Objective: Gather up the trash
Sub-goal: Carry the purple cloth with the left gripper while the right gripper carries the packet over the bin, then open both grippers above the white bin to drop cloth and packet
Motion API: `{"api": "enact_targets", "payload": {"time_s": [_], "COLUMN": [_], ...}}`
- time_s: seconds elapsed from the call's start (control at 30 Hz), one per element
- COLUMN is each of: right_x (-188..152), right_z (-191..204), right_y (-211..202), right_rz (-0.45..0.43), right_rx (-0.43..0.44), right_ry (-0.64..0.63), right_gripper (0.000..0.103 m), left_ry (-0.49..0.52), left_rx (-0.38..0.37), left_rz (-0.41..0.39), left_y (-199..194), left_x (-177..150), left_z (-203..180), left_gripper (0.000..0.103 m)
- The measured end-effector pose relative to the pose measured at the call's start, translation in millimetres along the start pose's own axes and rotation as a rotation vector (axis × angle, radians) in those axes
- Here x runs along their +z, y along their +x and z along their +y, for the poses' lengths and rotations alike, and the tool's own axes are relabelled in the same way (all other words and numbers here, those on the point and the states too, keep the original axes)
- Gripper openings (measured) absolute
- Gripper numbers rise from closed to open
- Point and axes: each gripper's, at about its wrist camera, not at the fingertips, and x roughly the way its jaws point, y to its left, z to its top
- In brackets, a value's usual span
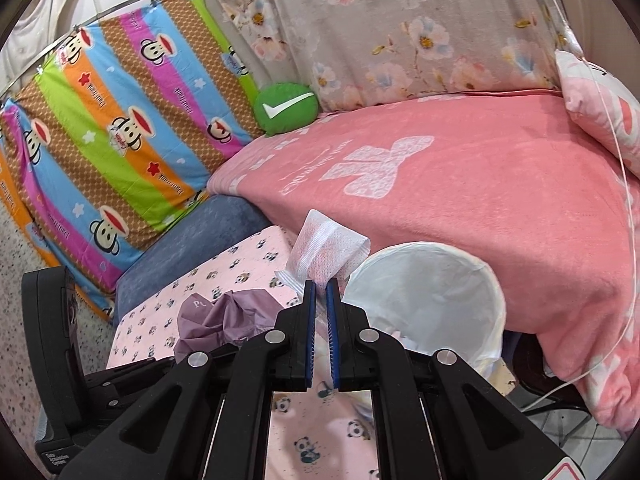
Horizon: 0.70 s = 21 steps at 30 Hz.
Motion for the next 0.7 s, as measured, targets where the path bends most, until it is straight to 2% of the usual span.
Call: {"api": "enact_targets", "payload": {"time_s": [0.37, 0.67, 0.7], "right_x": [18, 24, 25], "right_z": [-43, -65, -67], "right_y": [2, 13, 14], "right_rz": [-0.014, -0.005, -0.004], "right_rx": [-0.052, -0.083, -0.085], "right_ry": [0.033, 0.054, 0.054], "right_gripper": [0.007, 0.007, 0.007], "left_ry": [0.059, 0.068, 0.063], "left_rx": [-0.048, -0.064, -0.06], "left_rz": [0.037, 0.058, 0.064], "left_y": [28, 50, 52], "left_x": [17, 28, 29], "left_z": [-35, -44, -43], "left_gripper": [0.008, 0.01, 0.015]}}
